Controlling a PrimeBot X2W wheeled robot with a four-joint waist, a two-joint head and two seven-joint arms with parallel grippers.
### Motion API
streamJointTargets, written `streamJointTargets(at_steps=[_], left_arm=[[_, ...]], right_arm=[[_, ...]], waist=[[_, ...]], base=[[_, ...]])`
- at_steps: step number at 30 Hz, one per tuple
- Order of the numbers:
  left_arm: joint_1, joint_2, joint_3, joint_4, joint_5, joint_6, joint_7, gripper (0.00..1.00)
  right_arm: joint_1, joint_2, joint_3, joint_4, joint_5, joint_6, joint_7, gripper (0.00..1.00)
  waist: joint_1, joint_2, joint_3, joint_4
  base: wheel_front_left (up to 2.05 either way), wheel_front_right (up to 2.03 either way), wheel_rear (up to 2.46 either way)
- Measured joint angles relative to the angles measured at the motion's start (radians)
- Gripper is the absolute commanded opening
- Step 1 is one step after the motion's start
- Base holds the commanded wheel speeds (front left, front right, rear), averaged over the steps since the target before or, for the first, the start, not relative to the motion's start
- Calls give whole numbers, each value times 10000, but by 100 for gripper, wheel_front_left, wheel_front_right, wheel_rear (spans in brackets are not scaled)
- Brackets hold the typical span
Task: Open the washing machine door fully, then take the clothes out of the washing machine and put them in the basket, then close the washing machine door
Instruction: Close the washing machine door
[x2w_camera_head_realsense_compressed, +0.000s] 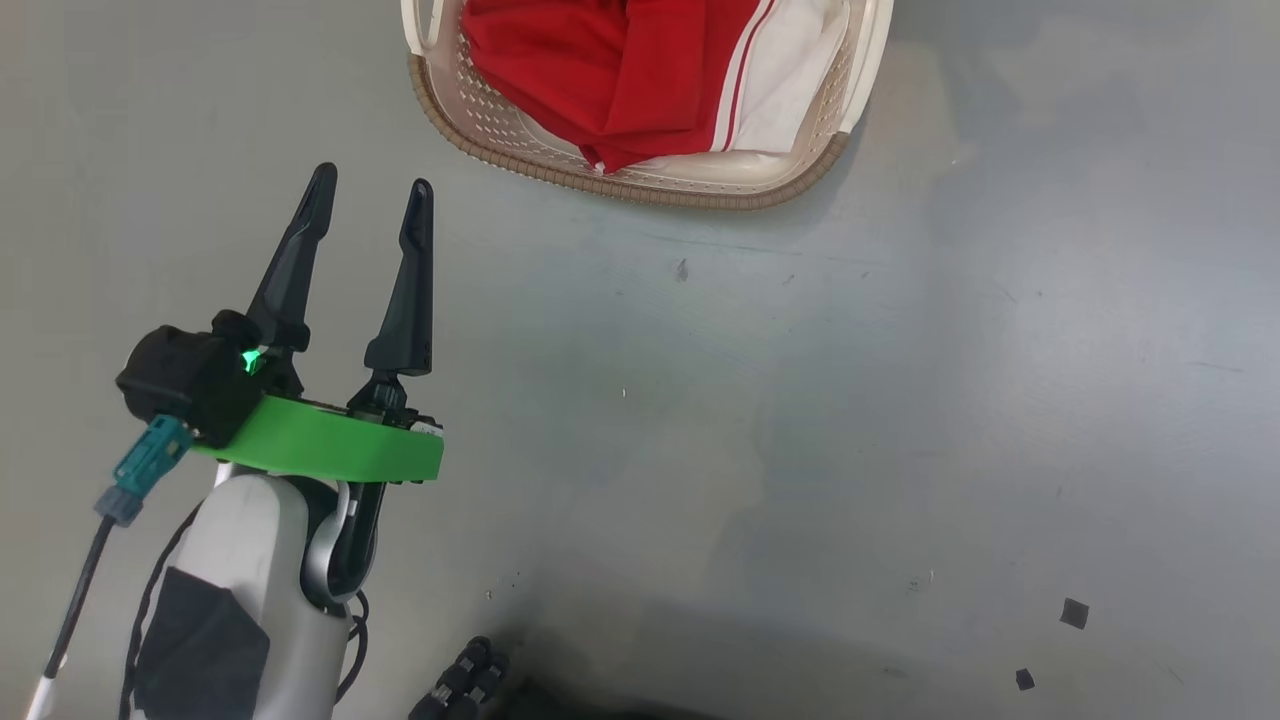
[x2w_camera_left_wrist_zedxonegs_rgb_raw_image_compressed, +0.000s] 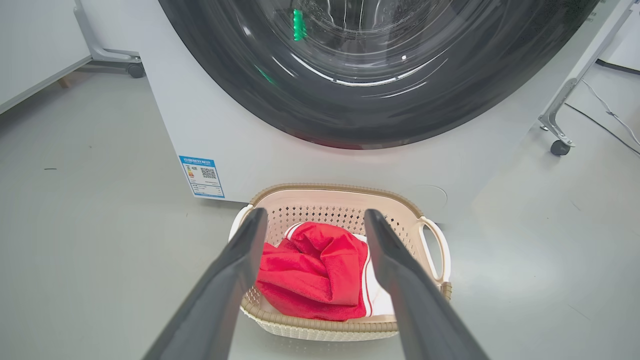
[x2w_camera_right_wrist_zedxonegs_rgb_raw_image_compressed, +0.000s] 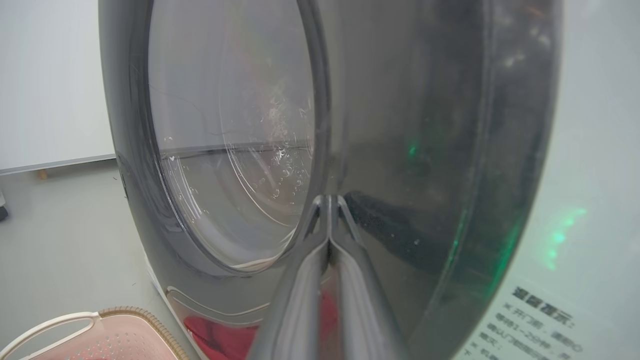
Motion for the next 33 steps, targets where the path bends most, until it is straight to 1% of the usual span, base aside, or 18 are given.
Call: streamJointTargets(at_steps=[5,6,9,17,18,20,22,25,30,33], left_arm=[[-29,-13,67,186,2,0,0,100],[-29,-13,88,253,4,0,0,100],[-30,-13,180,370,19,0,0,100],[-22,232,512,660,261,0,0,100],[-10,278,545,688,311,0,0,100],[5,366,621,723,368,0,0,100],[67,443,729,779,378,-2,0,100],[347,520,823,955,403,-2,0,100],[676,533,934,1080,554,-2,0,100],[804,543,1014,1135,635,-2,0,100]], right_arm=[[250,36,42,479,-46,-65,-385,0],[376,23,58,579,-48,-123,-466,0],[964,13,84,920,-44,-134,-763,0],[2508,543,171,1350,372,-161,-1110,0],[2681,614,167,1367,431,-222,-1154,0],[3034,750,105,1373,529,-242,-1218,0],[3382,907,-65,1373,652,-458,-1225,0],[3936,1085,-314,1375,974,-662,-1271,0],[4914,1271,-709,1363,1327,-842,-1279,0],[5287,1419,-907,1239,1601,-849,-1279,0]], waist=[[0,0,-257,-13],[0,0,-327,-22],[0,0,-576,-65],[0,0,-1464,-325],[0,0,-1590,-375],[0,0,-1841,-487],[0,0,-2092,-612],[0,0,-2475,-825],[0,0,-3141,-1201],[0,0,-3418,-1348]], base=[[0,0,0],[0,0,0],[0,0,0],[0,0,0],[0,0,0],[0,0,0],[0,0,0],[0,0,0],[0,0,0],[0,0,0]])
